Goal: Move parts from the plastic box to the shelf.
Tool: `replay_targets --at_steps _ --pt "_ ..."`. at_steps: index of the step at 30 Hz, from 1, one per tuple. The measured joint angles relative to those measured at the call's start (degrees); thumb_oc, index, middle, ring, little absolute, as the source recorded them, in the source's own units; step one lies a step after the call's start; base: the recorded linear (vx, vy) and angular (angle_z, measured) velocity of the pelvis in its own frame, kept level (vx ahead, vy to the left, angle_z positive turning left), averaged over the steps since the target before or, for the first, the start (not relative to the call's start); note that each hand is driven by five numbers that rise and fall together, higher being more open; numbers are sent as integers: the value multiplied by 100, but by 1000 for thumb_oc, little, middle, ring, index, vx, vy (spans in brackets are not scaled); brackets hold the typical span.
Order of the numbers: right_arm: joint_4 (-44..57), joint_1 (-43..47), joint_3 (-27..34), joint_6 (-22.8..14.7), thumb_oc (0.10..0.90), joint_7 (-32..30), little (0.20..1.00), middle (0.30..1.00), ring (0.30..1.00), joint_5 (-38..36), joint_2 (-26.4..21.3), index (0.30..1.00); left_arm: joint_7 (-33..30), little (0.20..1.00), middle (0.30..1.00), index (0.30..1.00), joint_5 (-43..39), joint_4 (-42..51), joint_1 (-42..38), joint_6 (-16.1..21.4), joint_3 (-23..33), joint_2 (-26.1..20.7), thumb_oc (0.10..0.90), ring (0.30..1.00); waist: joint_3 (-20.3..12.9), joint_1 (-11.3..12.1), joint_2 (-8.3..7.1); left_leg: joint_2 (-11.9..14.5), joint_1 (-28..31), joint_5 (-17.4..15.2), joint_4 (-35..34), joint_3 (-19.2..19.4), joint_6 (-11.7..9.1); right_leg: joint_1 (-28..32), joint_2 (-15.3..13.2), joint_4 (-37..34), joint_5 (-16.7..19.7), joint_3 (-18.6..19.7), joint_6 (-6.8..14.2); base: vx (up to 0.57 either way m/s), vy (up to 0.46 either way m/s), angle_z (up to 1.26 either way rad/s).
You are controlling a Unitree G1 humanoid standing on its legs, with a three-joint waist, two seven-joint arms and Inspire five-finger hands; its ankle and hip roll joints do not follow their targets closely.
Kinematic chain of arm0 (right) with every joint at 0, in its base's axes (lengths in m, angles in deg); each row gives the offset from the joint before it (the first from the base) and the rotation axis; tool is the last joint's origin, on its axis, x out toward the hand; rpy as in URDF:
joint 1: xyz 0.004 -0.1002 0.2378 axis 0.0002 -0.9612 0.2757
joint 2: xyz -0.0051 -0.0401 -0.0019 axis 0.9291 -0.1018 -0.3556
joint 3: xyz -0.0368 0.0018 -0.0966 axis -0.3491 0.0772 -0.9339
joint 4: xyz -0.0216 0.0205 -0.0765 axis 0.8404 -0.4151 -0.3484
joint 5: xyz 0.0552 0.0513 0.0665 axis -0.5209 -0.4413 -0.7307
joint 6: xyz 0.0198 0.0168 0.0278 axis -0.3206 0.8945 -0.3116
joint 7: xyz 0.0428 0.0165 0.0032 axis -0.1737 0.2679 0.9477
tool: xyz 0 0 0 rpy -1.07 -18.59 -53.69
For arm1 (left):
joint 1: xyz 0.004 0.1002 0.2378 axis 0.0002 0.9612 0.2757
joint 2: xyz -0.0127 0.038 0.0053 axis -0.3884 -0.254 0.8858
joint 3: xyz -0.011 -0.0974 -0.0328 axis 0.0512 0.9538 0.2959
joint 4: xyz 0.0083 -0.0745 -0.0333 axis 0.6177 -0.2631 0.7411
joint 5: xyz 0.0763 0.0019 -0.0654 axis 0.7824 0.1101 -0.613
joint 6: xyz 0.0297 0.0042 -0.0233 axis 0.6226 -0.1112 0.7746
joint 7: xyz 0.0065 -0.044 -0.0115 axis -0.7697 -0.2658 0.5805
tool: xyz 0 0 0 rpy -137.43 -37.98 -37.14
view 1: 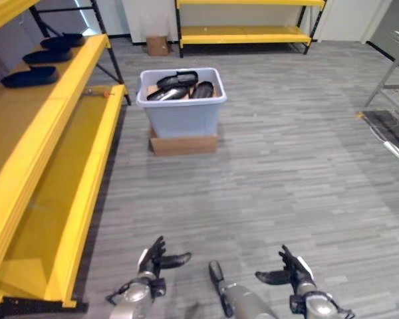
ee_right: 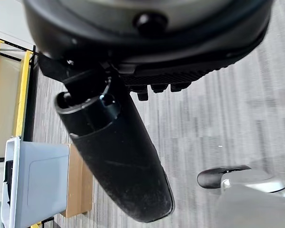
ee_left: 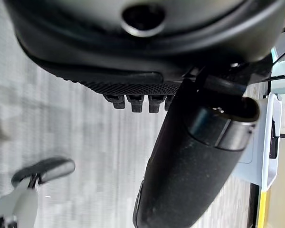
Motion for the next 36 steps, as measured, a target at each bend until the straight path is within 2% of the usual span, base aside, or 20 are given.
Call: replay_targets --at_steps 1,2,3,4,5,10,13,14,16,17,19,21,22,24,26,28,31,33,34,36 --pt "-1 -129 8 -1 900 9 1000 1000 1000 0 -45 1000 9 1000 1000 1000 0 28 154 5 -25 76 900 1000 -219 -36 45 49 146 -128 -40 -126 -73 157 -32 37 75 0 39 165 -111 40" --pt "-22 -131 14 7 900 6 1000 1000 1000 0 -80 1000 32 1000 1000 1000 -2 11 232 -2 -38 129 900 1000 -300 -40 138 119 336 -318 55 -114 -246 243 49 81 422 -119 -10 197 -147 35" --pt "-15 -115 35 -1 900 7 1000 1000 1000 -1 -121 1000 68 1000 1000 1000 -2 4 262 -3 -45 147 900 1000 -360 -74 226 234 359 -375 206 -81 -354 364 166 158 438 -243 -439 269 -212 28" --pt "-5 -37 34 -1 900 13 1000 1000 1000 -2 -196 1000 77 1000 1000 1000 -3 6 236 -2 -41 136 900 1000 -404 -58 292 427 470 -301 382 -95 -551 562 291 256 297 -387 -653 233 -197 29" --pt "-6 13 62 -5 900 6 1000 1000 1000 -2 -216 1000 62 1000 1000 1000 -3 4 181 1 -32 132 900 1000 -408 -58 274 423 469 -351 586 -92 -692 633 302 278 242 -423 -672 152 -144 23" --pt "4 378 148 -95 900 1 1000 1000 1000 -3 -417 1000 67 1000 1000 1000 -5 17 -162 11 -28 106 900 1000 -406 -188 241 514 158 -248 1199 -91 -907 1102 431 146 -87 -444 -668 151 -127 24" --pt "20 378 180 -126 900 5 1000 1000 1000 -4 -410 1000 71 1000 1000 1000 -8 24 -178 34 -52 109 900 1000 -392 -239 171 455 -451 -220 2644 -68 -1068 1327 463 -66 -153 -431 -766 129 -115 9" --pt "15 331 180 -124 900 10 1000 1000 1000 -6 -420 1000 81 1000 1000 1000 -9 29 -164 48 -105 101 900 1000 -350 -192 131 309 -925 75 3779 -120 -1128 1376 514 -56 -231 -379 -1038 110 -96 -16" --pt "-16 325 176 -112 900 11 1000 1000 1000 -7 -420 1000 73 1000 1000 1000 -9 28 -146 68 -135 102 900 1000 -324 -169 124 247 -1130 159 4239 -127 -1136 1377 544 23 -266 -331 -1071 62 -59 -26" --pt "-23 228 160 -83 900 19 1000 1000 1000 -7 -402 1000 84 1000 1000 1000 -11 25 -8 69 -194 105 900 1000 -249 -50 67 16 -1726 300 5221 -179 -1002 1502 575 104 -308 -198 -1071 78 -55 -37" --pt "-9 198 173 -75 900 7 1000 1000 1000 -6 -392 1000 95 1000 1000 1000 -12 17 38 68 -192 104 900 1000 -87 -15 -38 -30 -2246 204 5007 -31 -790 1620 505 39 -313 -58 -1097 130 -20 -31" --pt "-3 207 243 -61 900 -27 1000 1000 1000 -5 -381 1000 97 1000 1000 1000 -13 12 52 66 -193 130 900 1000 152 121 -189 -108 -2695 156 3767 265 -610 1751 324 -49 -332 126 -1103 168 18 -31" --pt "-13 202 253 -53 900 -63 1000 1000 1000 -4 -429 1000 101 1000 1000 1000 -11 7 139 59 -208 160 900 1000 276 123 -120 4 -2970 277 2616 347 -609 1962 287 -164 -332 168 -1073 148 17 -27" --pt "-32 179 250 -45 900 -117 1000 1000 1000 -4 -432 1000 94 1000 1000 1000 -9 -3 199 51 -201 187 900 1000 368 138 10 222 -3116 774 1300 672 -693 2152 356 -261 -393 141 -1129 159 38 -10" --pt "-32 156 204 -44 900 -121 1000 1000 1000 -3 -428 1000 68 1000 1000 1000 -9 1 261 47 -195 175 900 1000 368 136 155 238 -3050 1191 938 717 -594 2443 455 -354 -552 264 -1082 250 120 -13" --pt "-36 222 193 -34 900 -112 1000 1000 1000 4 -395 1000 60 1000 1000 1000 -11 40 293 46 -138 177 900 1000 367 281 218 123 -2630 1363 652 687 -478 2666 468 -436 -615 590 -1037 244 125 -62" --pt "50 200 187 -32 900 -92 1000 1000 1000 2 -363 1000 60 1000 1000 1000 -9 125 351 48 -82 167 900 1000 325 233 250 -152 -1911 1459 387 907 -86 2984 402 -499 -733 691 -851 174 77 -31" --pt "57 103 186 -6 900 -83 1000 1000 1000 1 -233 1000 52 1000 1000 1000 -10 194 232 58 -67 105 900 1000 264 229 162 -197 -1433 1726 -131 867 137 2856 389 39 -1123 618 -544 236 81 0" --pt "114 115 205 -12 900 -21 1000 1000 1000 3 -253 1000 58 1000 1000 1000 -10 228 130 85 -83 132 900 1000 256 230 152 -255 -1313 1640 -188 903 249 2671 80 270 -1489 598 -434 268 87 -23" --pt "241 132 242 -19 900 -33 1000 1000 1000 3 -247 1000 64 1000 1000 1000 -10 223 -43 84 -85 120 900 1000 254 245 142 -374 -1256 1548 -179 963 220 2540 -431 199 -1605 644 -238 227 70 -10"
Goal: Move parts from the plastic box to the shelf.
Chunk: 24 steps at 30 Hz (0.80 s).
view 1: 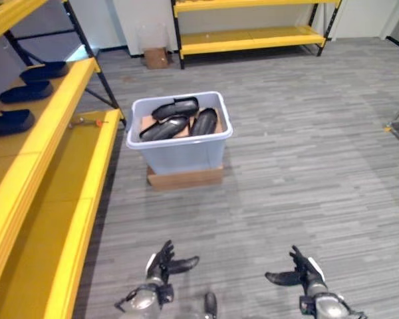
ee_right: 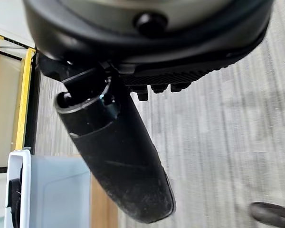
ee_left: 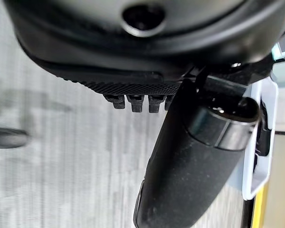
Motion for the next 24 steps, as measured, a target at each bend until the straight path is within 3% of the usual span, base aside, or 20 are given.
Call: replay_targets --at_steps 3,8,11,12,13,14,16,18,20,22,24 --pt "8 45 -77 5 900 52 1000 1000 1000 0 82 1000 -7 1000 1000 1000 1 21 -220 49 34 -71 900 1000 -24 85 -22 -66 144 -149 1 16 -108 74 -306 -148 8 12 73 199 60 -1" --pt "3 160 -53 5 900 61 1000 1000 1000 4 131 1000 -94 1000 1000 1000 1 8 -85 25 64 -56 900 1000 -186 117 -21 -115 174 -439 140 52 -75 179 -355 -192 3 2 84 129 45 -7" --pt "-1 138 -47 9 900 56 1000 1000 1000 4 134 1000 -104 1000 1000 1000 0 -4 12 -9 46 -55 900 1000 -276 89 -16 -98 171 -485 147 38 -45 -380 -178 1028 -155 -34 379 5 -6 -2" --pt "-17 149 -40 12 900 52 1000 1000 1000 5 175 1000 -119 1000 1000 1000 1 -24 -20 -20 25 -101 900 1000 -267 81 -40 -102 156 -513 193 31 -4 -844 -1 1996 -108 -66 312 56 -2 20" --pt "-4 98 -61 11 900 54 1000 1000 1000 4 185 1000 -115 1000 1000 1000 2 -33 -23 -26 -45 -171 900 1000 -273 -21 -85 -107 214 -573 201 -114 48 -1679 44 3341 -36 -316 413 101 13 22" --pt "-3 58 -49 11 900 44 1000 1000 1000 4 184 1000 -112 1000 1000 1000 3 -2 22 -25 -60 -168 900 1000 -287 -39 -86 -109 243 -651 208 -100 119 -1960 -42 3434 -154 -455 291 123 10 19" --pt "4 18 -68 14 900 38 1000 1000 1000 3 175 1000 -110 1000 1000 1000 1 15 101 -33 -54 -161 900 1000 -281 -83 -55 -96 279 -786 306 -74 138 -2433 -272 3006 -171 -656 204 118 -33 -8" --pt "1 19 -111 17 900 40 1000 1000 1000 3 182 1000 -122 1000 1000 1000 0 -25 118 -35 -37 -177 900 1000 -268 -73 44 49 299 -896 366 30 64 -2849 -484 1986 -74 -1193 98 134 -83 -29" --pt "0 10 -181 20 900 49 1000 1000 1000 3 197 1000 -124 1000 1000 1000 -7 -90 122 -35 19 -200 900 1000 -259 -2 45 188 369 -1084 445 148 -120 -3116 -533 1105 389 -1863 150 178 -121 -49" --pt "1 -38 -178 20 900 47 1000 1000 1000 4 222 1000 -124 1000 1000 1000 -22 -97 165 -35 71 -194 900 1000 -261 23 2 254 485 -1268 515 186 -218 -3061 -424 424 787 -1986 261 197 -162 -18" --pt "-1 -227 -169 39 900 28 1000 1000 1000 4 215 1000 -107 1000 1000 1000 -165 -79 219 -33 64 -90 900 1000 -272 -127 -11 350 789 -1449 544 -48 -430 -2638 -251 217 1085 -1657 112 118 -120 57"
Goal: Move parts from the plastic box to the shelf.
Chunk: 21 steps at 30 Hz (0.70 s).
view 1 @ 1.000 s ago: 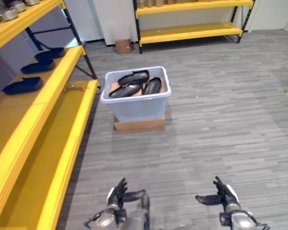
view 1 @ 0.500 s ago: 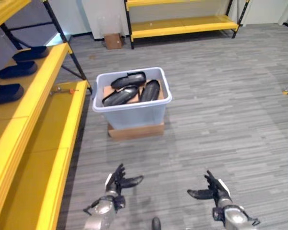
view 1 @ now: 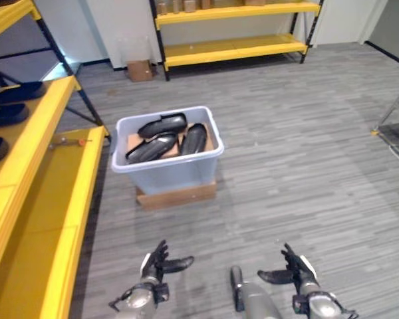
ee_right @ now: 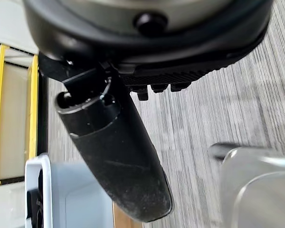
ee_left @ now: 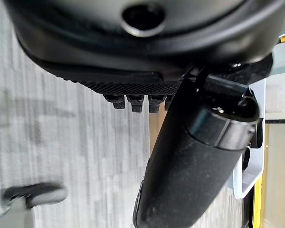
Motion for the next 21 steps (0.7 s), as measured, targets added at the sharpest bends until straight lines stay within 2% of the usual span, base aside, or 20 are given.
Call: replay_targets --at_steps 1,2,4,8,12,13,14,16,17,19,20,21 --pt "0 -62 1 -2 900 8 1000 1000 1000 0 -21 1000 23 1000 1000 1000 -42 69 66 36 -10 55 900 1000 -43 -9 -49 30 163 -117 91 -57 -98 279 104 -153 508 158 -59 192 -195 79" --pt "0 13 6 -3 900 10 1000 1000 1000 0 -116 1000 18 1000 1000 1000 -45 68 69 33 -6 155 900 1000 -77 -9 67 150 196 -216 141 -137 -252 339 214 -184 777 79 -315 248 -247 43" --pt "0 156 4 -1 900 13 1000 1000 1000 1 -237 1000 17 1000 1000 1000 -46 79 63 33 -2 205 900 1000 -95 26 166 287 189 -194 309 -133 -312 510 352 -342 765 29 -484 173 -165 12" --pt "8 440 32 -76 900 4 1000 1000 1000 1 -426 1000 22 1000 1000 1000 -47 78 -53 37 -37 204 900 1000 -101 -7 188 504 267 -82 498 -193 -480 913 509 -541 596 -116 -709 101 -114 11" --pt "7 427 116 -79 900 -18 1000 1000 1000 -1 -463 1000 23 1000 1000 1000 -55 80 -259 37 -126 220 900 1000 -82 -29 153 541 54 -97 557 -169 -550 1105 514 -793 579 -222 -745 75 -119 24" --pt "4 441 115 -83 900 -17 1000 1000 1000 -3 -454 1000 21 1000 1000 1000 -60 76 -258 37 -125 223 900 1000 -76 -25 147 552 -116 73 814 -136 -729 1185 536 -890 533 -246 -810 46 -140 9" --pt "0 407 115 -83 900 -22 1000 1000 1000 -4 -430 1000 5 1000 1000 1000 -61 63 -267 38 -114 221 900 1000 -45 -32 92 535 -350 114 1337 -104 -824 1244 518 -949 500 -251 -845 34 -116 11" --pt "-32 353 110 -85 900 -19 1000 1000 1000 -8 -390 1000 -4 1000 1000 1000 -67 62 -267 81 -109 201 900 1000 73 21 -46 471 -1299 460 3177 -73 -1205 1330 506 -988 471 -229 -886 79 -87 -3" --pt "-35 339 93 -81 900 -22 1000 1000 1000 -8 -384 1000 -11 1000 1000 1000 -67 45 -237 79 -113 202 900 1000 125 90 -104 438 -1567 477 3627 -120 -1168 1382 506 -982 450 -210 -930 113 -104 -14" --pt "-25 290 81 -78 900 -28 1000 1000 1000 -7 -357 1000 -11 1000 1000 1000 -68 20 -220 60 -120 200 900 1000 264 100 -226 543 -1946 388 3855 159 -1028 1562 456 -1040 427 -239 -972 100 -48 10" --pt "-25 239 92 -77 900 -45 1000 1000 1000 -6 -343 1000 -6 1000 1000 1000 -67 18 -223 60 -121 206 900 1000 327 96 -330 724 -2175 356 3699 616 -948 1668 355 -1128 443 -393 -994 92 17 56" --pt "1 144 183 -80 900 -109 1000 1000 1000 -7 -260 1000 6 1000 1000 1000 -66 8 -235 54 -115 198 900 1000 380 3 -433 1051 -2239 414 2855 1529 -785 1824 285 -1390 461 -610 -996 111 48 79"
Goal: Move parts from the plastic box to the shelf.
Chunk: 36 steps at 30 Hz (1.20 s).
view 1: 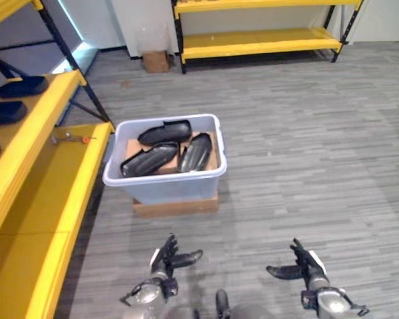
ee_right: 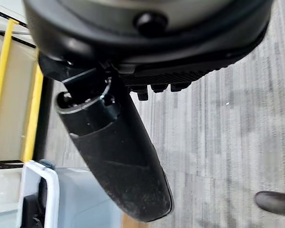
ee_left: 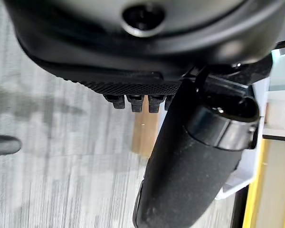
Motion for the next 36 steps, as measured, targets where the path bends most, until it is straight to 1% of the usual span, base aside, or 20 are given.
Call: replay_targets --at_steps 1,3,4,5,6,8,11,12,14,18,22,23,26,27,29,31,32,33,34,36 --pt "-9 -20 35 9 900 -63 1000 1000 1000 0 -3 1000 0 1000 1000 1000 2 -3 8 -1 -27 18 900 1000 35 -62 27 62 -91 117 -731 151 108 124 22 -41 3 -109 50 277 111 63" --pt "-5 49 58 2 900 -120 1000 1000 1000 3 -3 1000 -3 1000 1000 1000 8 -27 22 -5 -54 8 900 1000 78 -2 91 -32 -235 313 -1510 -31 84 259 67 -108 -70 -76 92 261 107 12" --pt "-30 114 58 -7 900 -131 1000 1000 1000 4 -4 1000 -4 1000 1000 1000 14 -38 50 -5 -39 13 900 1000 79 16 125 -192 -192 457 -2224 -301 -31 319 75 -182 -53 6 213 349 147 -43" --pt "-59 264 52 -9 900 -129 1000 1000 1000 7 -14 1000 -21 1000 1000 1000 16 -49 152 -7 14 7 900 1000 108 145 228 -336 -86 845 -3163 -732 -22 453 147 -263 -59 229 257 454 185 -63" --pt "-75 306 51 -6 900 -121 1000 1000 1000 12 -1 1000 -37 1000 1000 1000 12 -58 217 -23 49 10 900 1000 121 154 292 -346 52 952 -3378 -803 77 602 208 -341 -64 369 279 425 181 -81" --pt "-41 247 37 -17 900 -98 1000 1000 1000 13 2 1000 -110 1000 1000 1000 8 -64 372 -28 54 13 900 1000 93 153 379 -449 349 1123 -3356 -787 362 1005 229 -550 -206 457 314 289 137 -45" --pt "-9 111 70 -9 900 -100 1000 1000 1000 5 -29 1000 -110 1000 1000 1000 11 38 321 -14 47 13 900 1000 -44 142 579 -568 580 1240 -3395 -567 489 1117 220 -550 -369 559 374 211 109 -20" --pt "-9 81 69 -8 900 -87 1000 1000 1000 4 -19 1000 -111 1000 1000 1000 11 55 313 -4 51 10 900 1000 -90 134 656 -587 670 1492 -3546 -538 631 1118 212 -479 -448 560 429 203 111 -4" --pt "-15 6 -21 47 900 -47 1000 1000 1000 0 31 1000 -125 1000 1000 1000 10 94 251 20 62 -18 900 1000 -122 166 544 -754 942 1530 -3837 -430 881 1051 12 -224 -677 632 731 143 76 -10" --pt "14 211 -92 43 900 21 1000 1000 1000 4 104 1000 -130 1000 1000 1000 7 106 -44 15 59 -134 900 1000 -157 184 430 -1142 1096 1250 -3908 -415 1239 1033 -420 43 -985 729 1206 207 87 -9" --pt "180 331 -100 33 900 56 1000 1000 1000 6 112 1000 -146 1000 1000 1000 9 104 -232 27 70 -192 900 1000 -191 334 455 -1299 1240 1063 -3840 -575 1404 935 -755 482 -1194 689 1380 79 65 -12" --pt "209 340 -95 4 900 55 1000 1000 1000 7 131 1000 -141 1000 1000 1000 11 99 -265 21 48 -231 900 1000 -193 284 465 -1332 1248 989 -3790 -641 1395 797 -810 924 -1165 768 1466 62 64 20" --pt "217 270 -82 12 900 51 1000 1000 1000 5 167 1000 -138 1000 1000 1000 22 104 -246 24 6 -267 900 1000 -177 168 512 -1373 1491 823 -3826 -870 1215 -751 -855 3531 -1750 720 1313 98 7 21" --pt "224 277 -86 10 900 55 1000 1000 1000 2 167 1000 -140 1000 1000 1000 22 97 -183 16 5 -282 900 1000 -160 157 563 -1355 1539 772 -3867 -879 1140 -1073 -806 3586 -1852 724 1238 114 -57 -7" --pt "218 295 -97 9 900 55 1000 1000 1000 -3 173 1000 -137 1000 1000 1000 23 43 -133 6 6 -296 900 1000 -148 121 624 -1293 1561 721 -3875 -896 1071 -1535 -516 3415 -1904 857 1169 113 -90 -7" --pt "210 175 -178 16 900 55 1000 1000 1000 -4 173 1000 -138 1000 1000 1000 22 -79 -98 4 20 -329 900 1000 -114 96 560 -1249 1682 584 -3861 -857 914 -2069 -175 2879 -1640 819 980 139 -101 1" --pt "207 107 -188 15 900 53 1000 1000 1000 -5 175 1000 -138 1000 1000 1000 22 -112 -49 2 24 -338 900 1000 -103 82 507 -1247 1730 515 -3841 -800 925 -2170 -80 2436 -1336 708 970 219 -199 25" --pt "203 -18 -181 16 900 45 1000 1000 1000 -4 181 1000 -124 1000 1000 1000 22 -32 96 5 45 -323 900 1000 -110 -21 359 -1352 1832 308 -3685 -842 897 -2137 -100 1872 -909 620 957 291 -291 35" --pt "198 -123 -160 39 900 46 1000 1000 1000 -5 137 1000 -126 1000 1000 1000 22 -2 205 2 57 -181 900 1000 -129 -15 405 -1318 1884 93 -3455 -892 887 -1895 -133 1650 -708 383 745 169 -198 34" --pt "169 -152 -184 44 900 71 1000 1000 1000 -5 145 1000 -118 1000 1000 1000 18 12 267 -7 41 -133 900 1000 -118 -15 405 -1269 2097 14 -3339 -919 714 -1495 -87 1120 29 338 541 86 -94 20"
